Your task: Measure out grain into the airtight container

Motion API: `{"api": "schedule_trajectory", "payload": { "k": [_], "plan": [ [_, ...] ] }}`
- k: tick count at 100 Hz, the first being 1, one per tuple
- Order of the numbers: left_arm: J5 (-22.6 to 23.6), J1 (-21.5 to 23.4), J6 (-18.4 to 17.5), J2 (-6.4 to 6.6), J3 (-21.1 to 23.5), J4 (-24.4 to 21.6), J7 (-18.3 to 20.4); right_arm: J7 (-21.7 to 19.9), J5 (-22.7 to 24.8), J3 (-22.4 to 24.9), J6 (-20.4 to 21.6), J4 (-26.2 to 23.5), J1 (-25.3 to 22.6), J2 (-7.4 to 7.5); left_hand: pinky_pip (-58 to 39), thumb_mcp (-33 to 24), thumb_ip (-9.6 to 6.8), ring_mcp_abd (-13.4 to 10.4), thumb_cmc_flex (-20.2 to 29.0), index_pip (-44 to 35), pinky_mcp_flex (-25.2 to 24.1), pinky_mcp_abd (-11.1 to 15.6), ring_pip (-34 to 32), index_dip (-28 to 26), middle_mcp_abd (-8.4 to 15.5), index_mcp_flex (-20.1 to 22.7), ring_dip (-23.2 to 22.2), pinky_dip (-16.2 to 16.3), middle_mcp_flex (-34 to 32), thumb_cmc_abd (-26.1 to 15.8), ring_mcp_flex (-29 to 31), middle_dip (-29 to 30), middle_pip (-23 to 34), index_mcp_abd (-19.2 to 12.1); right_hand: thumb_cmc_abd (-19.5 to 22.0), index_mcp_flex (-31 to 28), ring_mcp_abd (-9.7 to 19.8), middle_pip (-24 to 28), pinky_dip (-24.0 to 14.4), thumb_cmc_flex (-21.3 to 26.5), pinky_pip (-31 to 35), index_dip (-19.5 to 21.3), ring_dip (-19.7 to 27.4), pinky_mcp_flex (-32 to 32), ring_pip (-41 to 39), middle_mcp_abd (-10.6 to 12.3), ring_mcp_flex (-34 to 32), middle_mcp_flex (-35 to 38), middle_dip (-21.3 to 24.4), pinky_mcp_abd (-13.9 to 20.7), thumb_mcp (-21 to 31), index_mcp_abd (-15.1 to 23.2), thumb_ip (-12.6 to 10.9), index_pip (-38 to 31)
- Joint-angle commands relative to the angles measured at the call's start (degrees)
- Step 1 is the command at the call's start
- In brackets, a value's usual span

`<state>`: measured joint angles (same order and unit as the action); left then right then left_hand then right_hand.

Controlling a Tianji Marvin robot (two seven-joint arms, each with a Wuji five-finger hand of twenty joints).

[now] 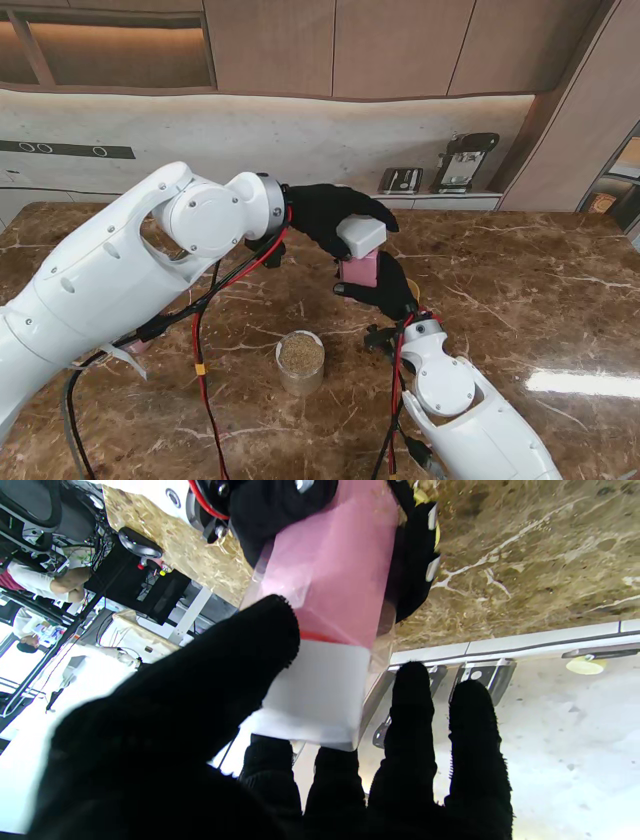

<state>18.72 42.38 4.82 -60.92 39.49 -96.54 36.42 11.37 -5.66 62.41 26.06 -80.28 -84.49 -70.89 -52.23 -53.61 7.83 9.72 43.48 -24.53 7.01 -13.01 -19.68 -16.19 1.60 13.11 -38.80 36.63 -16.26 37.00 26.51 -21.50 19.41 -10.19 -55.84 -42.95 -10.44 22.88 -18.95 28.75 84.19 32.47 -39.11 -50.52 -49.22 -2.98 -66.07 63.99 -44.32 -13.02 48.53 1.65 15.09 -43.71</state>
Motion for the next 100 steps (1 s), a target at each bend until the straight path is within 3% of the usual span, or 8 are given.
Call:
{"api": "schedule_trajectory", "payload": {
  "k": [1, 18, 31, 42, 61, 73, 88, 100],
  "plan": [
    [0.4, -0.5, 0.4, 0.80, 0.0, -0.3, 1.6, -0.7, -0.1, 0.0, 0.0, -0.4, -0.1, -0.17, 3.9, 3.3, -0.53, -1.2, -4.8, 5.9, -3.7, -1.9, 3.6, 3.3, -0.1, -4.0, 2.8, 1.6, 4.6, 3.6, -5.2, 3.3, -5.5, -1.4, 22.3, -6.8, 6.9, 10.0, -1.5, 11.3, -1.0, 0.1, 0.0, 0.0, -0.8, 6.8, -2.0, 6.2, -1.2, 3.8, 12.4, 13.5, 0.2, -9.4],
    [0.9, 0.7, 0.9, 0.88, 1.7, -1.2, 1.3, -0.7, 0.0, -0.1, -0.2, -0.4, 0.0, -0.15, 10.6, 15.0, 0.72, 0.7, -14.8, 16.4, -7.9, -3.8, 7.9, 2.5, -1.4, -4.9, 7.8, 3.2, 8.4, 4.7, -11.0, 2.2, -14.4, 0.3, 22.2, -6.8, 6.9, 10.0, -1.5, 11.3, -1.0, 0.1, 0.0, 0.0, -0.8, 6.8, -2.0, 6.2, -1.2, 3.8, 12.5, 13.5, 0.2, -9.4],
    [1.4, 1.6, 2.3, 0.76, 2.8, -2.2, 0.4, -0.7, 0.3, -0.2, -0.3, -0.3, 0.0, -0.13, 13.3, 27.4, -0.50, 0.9, -17.1, 18.6, -8.8, -4.3, 9.0, 0.0, -1.3, -4.8, 8.9, 4.5, 8.3, -2.0, -11.4, 1.0, -15.0, 1.0, 22.1, -6.9, 6.9, 10.0, -1.5, 11.3, -1.0, 0.1, 0.0, 0.0, -0.8, 6.9, -2.0, 6.3, -1.1, 3.8, 12.6, 13.5, 0.2, -9.5],
    [1.9, 2.8, 5.0, 0.48, 3.8, -3.5, -1.1, -0.6, 0.6, -0.2, -0.3, -0.2, 0.1, -0.12, 13.9, 53.8, -4.63, 1.7, -10.9, 17.4, -8.2, -5.0, 8.2, -2.0, -1.8, -4.2, 8.3, 5.6, 6.5, -13.9, -9.5, 1.2, -12.1, 1.6, 22.0, -6.9, 7.0, 10.0, -1.5, 11.3, -1.0, 0.1, 0.0, 0.0, -0.8, 6.9, -2.0, 6.2, -1.1, 3.8, 12.7, 13.4, 0.2, -9.5],
    [8.5, 2.2, 11.7, 0.93, 2.6, -6.9, -0.1, -0.5, 0.8, -0.3, -0.2, 0.0, 0.2, -0.14, 6.1, 54.8, -7.06, 5.5, -21.4, 18.4, -4.0, -9.8, 2.1, -2.6, -3.2, -3.3, 2.4, 8.1, -16.0, -27.0, 2.5, -3.7, -3.9, 1.8, 22.0, -7.0, 7.0, 10.0, -1.5, 11.2, -1.0, 0.1, 0.0, 0.0, -0.8, 6.9, -2.0, 6.3, -1.1, 3.8, 12.8, 13.5, 0.2, -9.5],
    [10.4, 1.7, 14.7, 0.80, 1.1, -7.6, -0.5, -0.8, 0.8, -0.3, 0.0, 0.1, 0.3, -0.11, 0.2, 54.3, -7.60, 7.8, -21.4, 18.8, -2.5, -11.5, -2.7, -3.1, -3.3, -2.0, -2.4, 9.3, -25.2, -26.0, 7.4, -10.7, 3.8, 3.7, 21.9, -7.0, 7.0, 10.0, -1.4, 11.2, -1.1, 0.1, 0.0, 0.0, -0.7, 6.9, -1.9, 6.2, -1.1, 3.8, 12.9, 13.6, 0.2, -9.5],
    [10.1, 0.4, 15.1, 0.55, -0.9, -6.9, -0.6, -0.8, 0.8, -0.4, 0.0, 0.3, 0.4, -0.12, -1.1, 54.0, -7.65, 6.8, -20.4, 18.0, -2.9, -11.5, -4.0, -3.4, -3.0, -0.6, -4.0, 9.6, -26.4, -25.1, 7.9, -13.0, 6.0, 5.4, 21.9, -6.9, 7.0, 9.9, -1.4, 11.2, -1.1, 0.0, 0.0, 0.1, -0.7, 6.9, -1.9, 6.3, -1.1, 3.8, 12.9, 13.5, 0.2, -9.5],
    [8.6, -0.6, 14.8, 0.50, -1.8, -5.9, -0.3, -0.6, 1.0, -0.4, 0.1, 0.3, 0.4, -0.12, 0.8, 53.4, -8.41, 4.0, -11.6, 18.2, -5.1, -10.7, -2.8, -3.0, 0.0, -1.8, -4.5, 8.8, -24.1, -23.1, 5.3, -12.6, 4.2, 5.3, 21.9, -6.9, 6.9, 9.9, -1.4, 11.2, -1.1, 0.0, 0.0, 0.1, -0.7, 6.9, -1.9, 6.2, -1.1, 3.8, 12.9, 13.6, 0.3, -9.5]
  ]
}}
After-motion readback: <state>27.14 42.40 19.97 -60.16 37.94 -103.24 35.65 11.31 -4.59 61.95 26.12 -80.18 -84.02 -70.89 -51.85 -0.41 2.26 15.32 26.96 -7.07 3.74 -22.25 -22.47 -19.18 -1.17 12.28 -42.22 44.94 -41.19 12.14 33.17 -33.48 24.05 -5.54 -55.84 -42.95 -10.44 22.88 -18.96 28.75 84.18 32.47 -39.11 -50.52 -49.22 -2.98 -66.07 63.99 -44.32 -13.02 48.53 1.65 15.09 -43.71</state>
